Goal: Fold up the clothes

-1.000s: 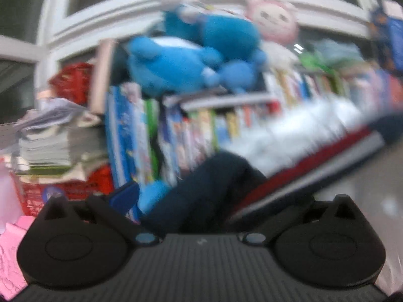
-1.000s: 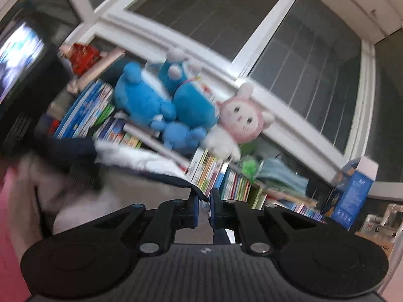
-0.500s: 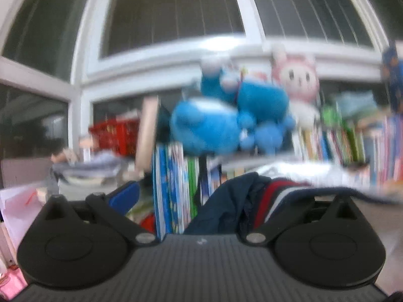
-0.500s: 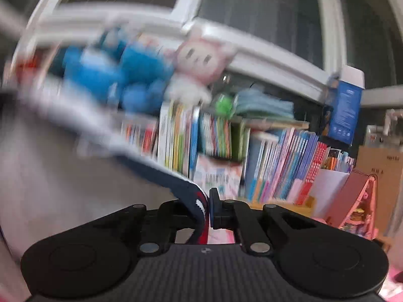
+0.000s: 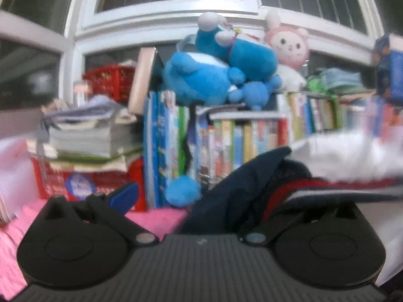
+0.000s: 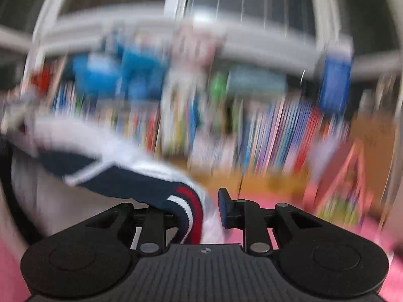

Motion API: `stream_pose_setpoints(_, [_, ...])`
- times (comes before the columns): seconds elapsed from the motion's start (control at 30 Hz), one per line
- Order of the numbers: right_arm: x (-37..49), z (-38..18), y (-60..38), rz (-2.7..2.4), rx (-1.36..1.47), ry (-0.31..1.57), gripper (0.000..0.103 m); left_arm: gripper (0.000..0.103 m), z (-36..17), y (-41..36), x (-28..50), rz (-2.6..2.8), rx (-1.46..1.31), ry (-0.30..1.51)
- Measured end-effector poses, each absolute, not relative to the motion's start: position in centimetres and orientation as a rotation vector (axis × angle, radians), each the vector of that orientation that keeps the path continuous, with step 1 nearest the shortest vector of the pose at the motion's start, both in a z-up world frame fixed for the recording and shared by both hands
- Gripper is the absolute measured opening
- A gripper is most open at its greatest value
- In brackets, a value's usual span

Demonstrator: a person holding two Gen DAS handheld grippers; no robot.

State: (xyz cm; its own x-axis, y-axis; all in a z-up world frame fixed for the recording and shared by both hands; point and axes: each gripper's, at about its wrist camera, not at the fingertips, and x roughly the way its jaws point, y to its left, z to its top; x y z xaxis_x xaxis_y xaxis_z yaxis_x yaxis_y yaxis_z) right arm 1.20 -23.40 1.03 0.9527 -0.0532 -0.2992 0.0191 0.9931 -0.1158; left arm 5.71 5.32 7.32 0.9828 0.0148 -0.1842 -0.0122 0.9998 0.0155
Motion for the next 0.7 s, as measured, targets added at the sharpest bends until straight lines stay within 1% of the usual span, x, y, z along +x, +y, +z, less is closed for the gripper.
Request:
stream_pose_setpoints(0.07, [1.4, -1.4, -22.6, -0.024, -0.109, 0.395, 0.034, 0.103, 8.4, 5.4, 3.8, 0.020, 0.038, 0.147])
stream_pose_setpoints(0.13, [1.8, -3.7, -21.3, -0.008, -0.094, 0.455, 0.038, 0.103, 10.0, 6.0, 1.8, 0.004, 0.040, 0.104])
stream_pose_setpoints(0.2, [1.8, -4.5, -20.4, 0.004, -0.067, 0.477, 0.035, 0.103, 11.1, 6.6, 0.3, -0.009, 0.055, 0.083])
stream_pose_setpoints(0.27, [1.2, -4.2, -20.0, -0.004, -0.056, 0.460, 0.024, 0.103, 11.4, 7.0, -0.2, 0.024, 0.090, 0.091])
stream_pose_setpoints(0.33, [-0.1, -2.7, -20.5, -0.019, -0.054, 0.402, 0.019, 0.103, 10.7, 8.1, -0.3, 0.052, 0.085, 0.127])
stream_pose_setpoints(0.5, [-6.8, 3.3, -24.0, 0.051, 0.037, 0.104, 0.019, 0.103, 7.2, 10.7, -1.4, 0.067, 0.021, 0.250])
stream_pose_setpoints(0.53, [-7.9, 3.7, -24.2, 0.051, 0.011, 0.083, 0.022, 0.103, 6.5, 11.0, -1.8, 0.064, 0.020, 0.270])
stream_pose_setpoints(0.57, [-8.9, 3.9, -24.4, 0.048, -0.024, 0.076, 0.024, 0.103, 5.8, 11.3, -2.6, 0.054, 0.020, 0.291])
stream_pose_setpoints(0.6, [-9.4, 3.3, -24.4, 0.042, -0.074, 0.113, 0.024, 0.103, 5.2, 11.7, -3.3, 0.051, 0.028, 0.312])
stream_pose_setpoints(0.7, [-10.9, 0.4, -24.6, 0.063, -0.168, 0.280, 0.024, 0.103, 3.2, 12.7, -5.7, 0.015, 0.056, 0.392])
